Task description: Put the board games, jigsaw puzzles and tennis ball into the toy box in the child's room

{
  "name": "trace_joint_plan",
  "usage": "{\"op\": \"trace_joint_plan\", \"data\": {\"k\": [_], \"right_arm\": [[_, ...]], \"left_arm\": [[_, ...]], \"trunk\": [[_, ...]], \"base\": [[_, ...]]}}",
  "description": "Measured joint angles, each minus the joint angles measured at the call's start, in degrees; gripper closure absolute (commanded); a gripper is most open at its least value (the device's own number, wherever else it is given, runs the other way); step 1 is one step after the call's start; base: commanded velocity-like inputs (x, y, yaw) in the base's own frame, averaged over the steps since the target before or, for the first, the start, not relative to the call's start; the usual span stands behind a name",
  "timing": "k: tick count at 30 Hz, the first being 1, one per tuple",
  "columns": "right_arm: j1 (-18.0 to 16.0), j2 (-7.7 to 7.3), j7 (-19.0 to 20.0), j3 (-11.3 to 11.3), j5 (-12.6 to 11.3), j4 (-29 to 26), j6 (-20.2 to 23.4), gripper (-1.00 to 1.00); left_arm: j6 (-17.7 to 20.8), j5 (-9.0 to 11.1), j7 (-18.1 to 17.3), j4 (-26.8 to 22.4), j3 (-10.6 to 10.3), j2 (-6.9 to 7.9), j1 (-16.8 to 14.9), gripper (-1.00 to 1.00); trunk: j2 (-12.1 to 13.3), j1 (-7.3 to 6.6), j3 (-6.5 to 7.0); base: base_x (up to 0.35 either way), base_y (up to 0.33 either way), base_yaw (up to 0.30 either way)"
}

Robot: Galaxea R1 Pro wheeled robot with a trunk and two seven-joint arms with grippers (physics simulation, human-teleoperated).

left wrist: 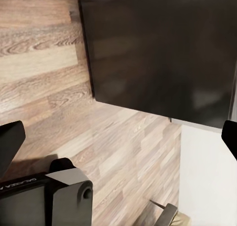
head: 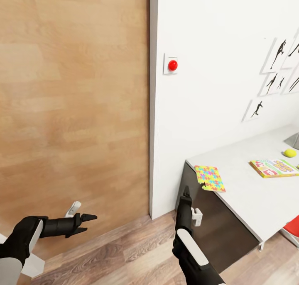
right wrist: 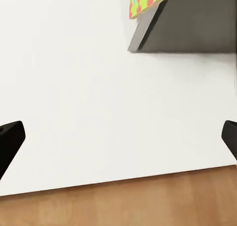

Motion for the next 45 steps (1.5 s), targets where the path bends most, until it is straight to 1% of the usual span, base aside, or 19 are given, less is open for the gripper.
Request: {"op": "trace_joint_plan", "data": {"k": [3, 8, 10, 12, 14, 16, 17, 20, 21, 24, 25, 27, 29, 35, 39, 45], "right_arm": [[0.0, 0.00, 0.0, 0.0, -1.0, 0.0, 0.0, -1.00], [0.0, 0.00, 0.0, 0.1, -1.6, 0.1, 0.0, -1.00], [0.0, 0.00, 0.0, 0.0, -2.3, 0.2, 0.0, -1.00], [0.0, 0.00, 0.0, 0.0, -4.0, 0.3, 0.0, -1.00], [0.1, 0.00, 0.0, 0.0, -7.4, 0.4, -0.1, -1.00], [0.4, 0.00, 0.1, -0.1, -9.2, 0.4, -0.1, -1.00], [1.2, 0.00, 0.4, -0.3, -10.7, 0.3, -0.1, -1.00], [2.8, 0.00, 0.9, -1.2, -11.9, 0.2, -0.2, -1.00], [3.6, 0.00, 1.3, -2.2, -12.4, 0.0, -0.2, -1.00], [4.3, 0.00, 1.7, -3.9, -12.8, -0.1, -0.3, -1.00], [4.6, 0.00, 1.8, -4.9, -12.9, -0.2, -0.4, -1.00], [4.8, 0.00, 2.0, -5.8, -12.8, -0.3, -0.5, -1.00], [5.0, 0.00, 2.0, -6.3, -12.6, -0.3, -0.6, -1.00], [5.1, 0.00, 3.5, -6.0, -12.2, -0.2, -0.6, -1.00], [5.1, 0.00, 6.3, -5.4, -11.5, -0.3, -0.5, -1.00], [5.1, 0.00, 7.4, -5.0, -11.1, 0.0, -0.2, -1.00]], "left_arm": [[0.0, 0.0, 0.0, 0.0, 0.0, -0.03, 0.0, -1.00], [0.0, -0.1, 0.0, 0.0, 0.0, -0.05, 0.0, -1.00], [0.0, -0.1, 0.0, 0.0, 0.0, -0.05, 0.0, -1.00], [0.0, -0.1, 0.0, 0.0, 0.0, -0.05, 0.0, -1.00], [0.1, -0.1, 0.0, 0.0, 0.0, -0.05, 0.0, -1.00], [0.1, -0.1, 0.0, 0.0, 0.0, -0.05, 0.0, -1.00], [0.1, -0.1, 0.0, 0.0, 0.0, -0.05, 0.0, -1.00], [0.1, -0.1, 0.0, 0.0, 0.0, -0.05, 0.0, -1.00], [0.1, -0.1, 0.0, 0.0, 0.0, -0.05, 0.0, -1.00], [0.1, -0.1, 0.0, 0.0, 0.0, -0.05, 0.0, -1.00], [0.0, -0.1, 0.0, 0.0, 0.0, -0.05, 0.0, -1.00], [0.0, -0.1, 0.0, 0.0, 0.0, -0.05, 0.0, -1.00], [0.0, -0.1, 0.0, 0.0, 0.0, -0.05, 0.0, -1.00], [0.0, -0.1, 0.0, 0.0, 0.0, -0.05, 0.0, -1.00], [0.0, -0.1, 0.0, 0.0, 0.0, -0.05, 0.0, -1.00], [0.1, -0.1, 0.0, 0.1, 0.0, -0.05, 0.0, -1.00]], "trunk": [[0.0, 0.00, 0.00], [0.0, 0.00, 0.00], [0.0, -0.01, 0.00], [0.0, -0.01, 0.00], [0.0, 0.00, 0.00], [0.0, 0.00, 0.00], [0.0, 0.00, 0.00], [0.0, 0.00, 0.00], [0.0, 0.00, 0.00], [0.0, 0.01, 0.00], [0.0, 0.01, 0.00], [0.0, 0.00, 0.00], [0.0, 0.00, 0.00], [0.0, 0.00, 0.00], [0.0, 0.00, 0.00], [0.0, -0.01, 0.00]], "base": [[0.018, 0.000, 0.000], [0.045, 0.000, 0.000], [0.134, 0.000, 0.000], [0.117, 0.000, 0.000], [0.055, 0.000, 0.000], [0.028, 0.000, 0.000], [0.020, 0.000, 0.000], [0.012, 0.000, 0.000], [0.007, 0.000, 0.000], [0.004, 0.000, 0.000], [0.002, 0.000, 0.000], [0.001, 0.000, 0.000], [0.000, 0.000, 0.000], [0.000, 0.000, 0.000], [0.017, 0.001, 0.000], [0.123, 0.056, 0.000]]}}
